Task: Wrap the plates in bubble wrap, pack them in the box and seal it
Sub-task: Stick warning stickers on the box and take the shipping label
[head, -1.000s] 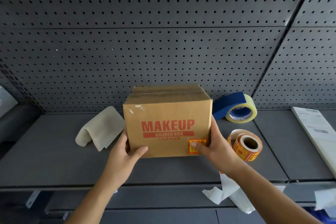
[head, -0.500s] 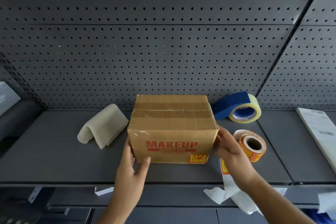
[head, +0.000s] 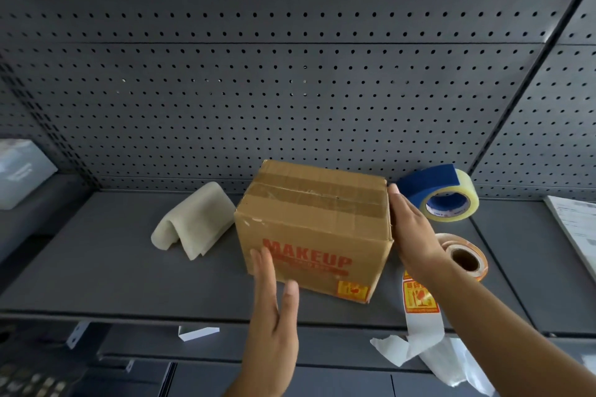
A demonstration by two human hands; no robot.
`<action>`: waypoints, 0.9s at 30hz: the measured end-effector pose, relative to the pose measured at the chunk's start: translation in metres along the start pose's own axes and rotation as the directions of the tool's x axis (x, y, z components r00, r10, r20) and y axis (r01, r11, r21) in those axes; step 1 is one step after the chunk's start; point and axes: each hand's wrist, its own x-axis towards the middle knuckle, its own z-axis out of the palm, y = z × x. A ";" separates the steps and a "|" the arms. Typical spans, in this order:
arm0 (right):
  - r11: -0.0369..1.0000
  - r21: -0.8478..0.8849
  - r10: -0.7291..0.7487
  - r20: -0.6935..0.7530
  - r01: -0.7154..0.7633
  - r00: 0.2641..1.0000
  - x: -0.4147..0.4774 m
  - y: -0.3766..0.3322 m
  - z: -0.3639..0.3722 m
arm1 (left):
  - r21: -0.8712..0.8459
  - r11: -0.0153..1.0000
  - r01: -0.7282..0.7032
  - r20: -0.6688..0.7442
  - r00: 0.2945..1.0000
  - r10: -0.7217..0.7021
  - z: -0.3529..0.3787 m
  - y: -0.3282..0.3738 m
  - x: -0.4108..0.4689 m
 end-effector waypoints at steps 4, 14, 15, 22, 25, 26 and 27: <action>0.998 0.042 -0.046 -0.001 0.046 0.999 -0.038 0.015 -0.007 | -0.088 0.996 -0.017 0.049 0.999 0.021 -0.013 0.006 0.037; 0.986 0.169 -0.013 0.115 -0.007 0.993 -0.101 0.050 -0.004 | -0.203 0.966 0.157 0.165 0.978 -0.124 -0.020 0.027 0.104; 0.984 0.175 -0.003 0.118 -0.017 0.993 -0.100 0.049 -0.005 | -0.215 0.963 0.162 0.174 0.977 -0.126 -0.020 0.029 0.103; 0.975 0.216 0.028 0.067 -0.042 0.997 -0.063 0.047 -0.021 | -0.138 0.989 -0.050 0.242 0.967 0.083 -0.034 0.016 0.056; 0.985 0.159 0.057 0.039 -0.062 0.998 -0.017 0.038 -0.023 | -0.030 0.996 -0.082 0.355 0.931 0.088 -0.037 0.011 0.034; 0.991 0.124 0.053 0.043 -0.058 0.998 -0.001 0.034 -0.020 | -0.021 0.997 -0.070 0.380 0.922 0.072 -0.037 0.011 0.029; 0.993 0.108 0.048 0.043 -0.052 0.998 0.013 0.029 -0.015 | -0.024 0.998 -0.051 0.391 0.919 0.056 -0.034 0.011 0.025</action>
